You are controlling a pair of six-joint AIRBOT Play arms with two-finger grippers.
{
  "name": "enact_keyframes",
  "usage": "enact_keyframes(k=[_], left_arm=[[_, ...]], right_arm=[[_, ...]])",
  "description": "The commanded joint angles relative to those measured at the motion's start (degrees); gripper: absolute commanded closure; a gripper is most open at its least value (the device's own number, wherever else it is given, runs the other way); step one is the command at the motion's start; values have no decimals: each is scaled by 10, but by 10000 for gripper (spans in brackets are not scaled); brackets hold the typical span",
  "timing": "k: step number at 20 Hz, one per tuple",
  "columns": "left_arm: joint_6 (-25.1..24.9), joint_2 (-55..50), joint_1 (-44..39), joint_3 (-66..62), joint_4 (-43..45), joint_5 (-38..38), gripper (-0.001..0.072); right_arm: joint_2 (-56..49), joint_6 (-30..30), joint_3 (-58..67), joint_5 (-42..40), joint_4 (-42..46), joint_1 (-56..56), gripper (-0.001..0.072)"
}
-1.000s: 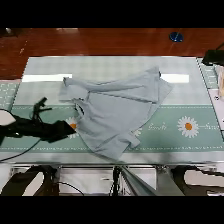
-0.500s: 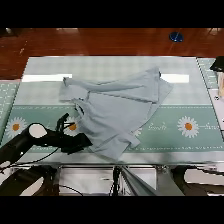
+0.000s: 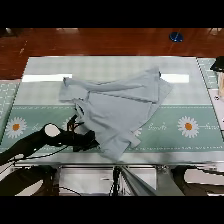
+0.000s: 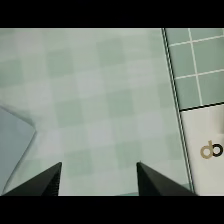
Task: Fold the shirts.
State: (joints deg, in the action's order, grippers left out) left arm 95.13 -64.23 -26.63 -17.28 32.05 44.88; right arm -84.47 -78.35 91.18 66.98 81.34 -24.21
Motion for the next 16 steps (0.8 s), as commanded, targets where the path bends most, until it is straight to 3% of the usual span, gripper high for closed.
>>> enact_keyframes(k=[1,3,6,10,12,14,16], left_arm=[[-17,-21,-8,1,13,-67,679],[-35,-19,-8,0,13,-55,679],[-63,-19,-8,1,13,-22,680],[-81,-14,-8,1,13,-18,680],[-85,-13,-8,1,13,-17,680],[-85,-12,-8,1,13,-18,680],[-85,-12,-8,1,13,-17,680]], right_arm=[[0,0,0,4,-5,0,184],[0,-3,0,-9,-24,-5,169],[-17,1,0,-10,-118,-54,167],[-96,75,0,121,-319,-143,186],[-143,80,0,161,-389,-157,190],[-178,80,0,172,-415,-147,241],[-207,86,0,164,-417,-122,241]])
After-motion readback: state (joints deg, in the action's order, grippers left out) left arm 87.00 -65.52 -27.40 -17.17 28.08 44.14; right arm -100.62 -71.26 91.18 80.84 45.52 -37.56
